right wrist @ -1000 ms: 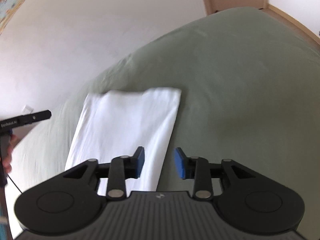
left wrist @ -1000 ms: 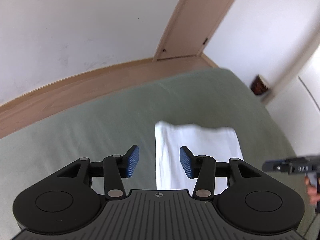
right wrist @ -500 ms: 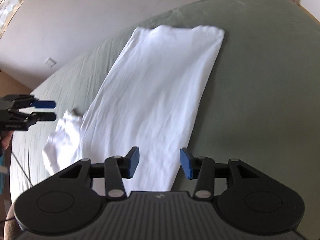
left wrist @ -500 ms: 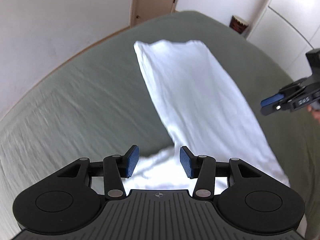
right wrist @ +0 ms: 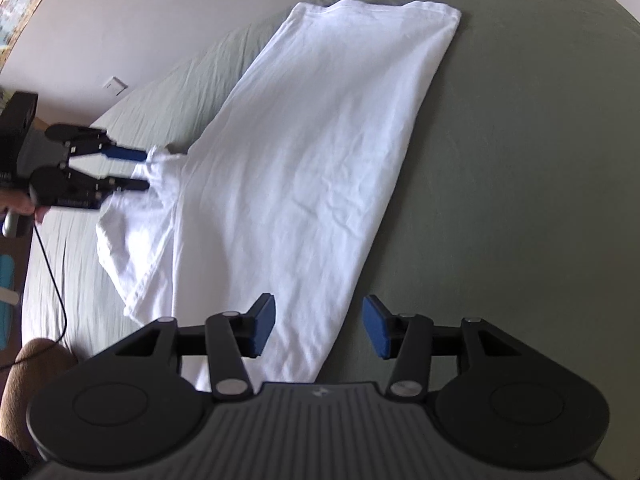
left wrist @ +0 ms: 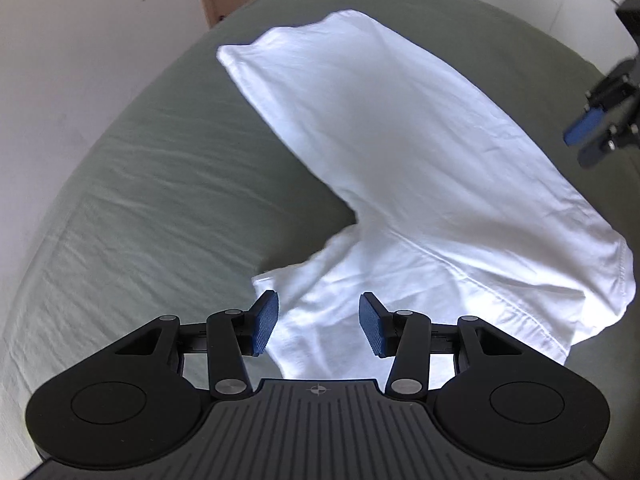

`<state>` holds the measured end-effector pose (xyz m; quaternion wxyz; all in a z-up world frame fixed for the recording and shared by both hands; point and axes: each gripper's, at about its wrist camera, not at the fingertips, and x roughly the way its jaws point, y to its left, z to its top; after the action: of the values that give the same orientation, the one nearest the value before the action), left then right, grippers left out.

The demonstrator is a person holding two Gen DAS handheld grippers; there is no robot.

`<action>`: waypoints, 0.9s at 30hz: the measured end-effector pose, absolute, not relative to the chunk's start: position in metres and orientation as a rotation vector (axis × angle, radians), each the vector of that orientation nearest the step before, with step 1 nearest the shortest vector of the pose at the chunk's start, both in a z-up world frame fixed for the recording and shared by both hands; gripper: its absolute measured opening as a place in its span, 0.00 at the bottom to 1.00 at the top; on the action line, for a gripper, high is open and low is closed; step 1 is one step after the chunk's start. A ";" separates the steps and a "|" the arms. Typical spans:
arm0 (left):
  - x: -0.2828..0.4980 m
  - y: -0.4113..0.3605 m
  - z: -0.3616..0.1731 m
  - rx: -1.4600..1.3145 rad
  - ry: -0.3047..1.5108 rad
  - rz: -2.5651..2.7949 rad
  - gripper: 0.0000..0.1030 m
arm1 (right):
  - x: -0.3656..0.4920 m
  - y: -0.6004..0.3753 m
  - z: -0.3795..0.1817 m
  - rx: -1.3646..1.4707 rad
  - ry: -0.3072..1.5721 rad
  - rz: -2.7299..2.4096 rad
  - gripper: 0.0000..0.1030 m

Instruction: Fold clothes

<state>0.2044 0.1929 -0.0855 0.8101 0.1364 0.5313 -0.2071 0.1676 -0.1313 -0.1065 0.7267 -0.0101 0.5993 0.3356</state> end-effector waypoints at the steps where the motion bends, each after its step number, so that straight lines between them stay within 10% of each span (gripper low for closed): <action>1: 0.205 0.194 -0.085 0.292 1.138 -0.444 0.42 | 0.167 -0.130 -0.108 -0.027 1.325 0.743 0.50; 10: 0.217 0.205 -0.097 0.253 1.206 -0.450 0.42 | 0.162 -0.119 -0.109 -0.042 1.336 0.769 0.50; 27: 0.205 0.201 -0.078 0.293 1.168 -0.429 0.05 | 0.157 -0.110 -0.107 -0.072 1.348 0.783 0.50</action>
<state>0.2054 0.2009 -0.0780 0.8025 0.1369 0.5452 -0.2001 0.1566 -0.1097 -0.1068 0.7107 -0.0324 0.6078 0.3528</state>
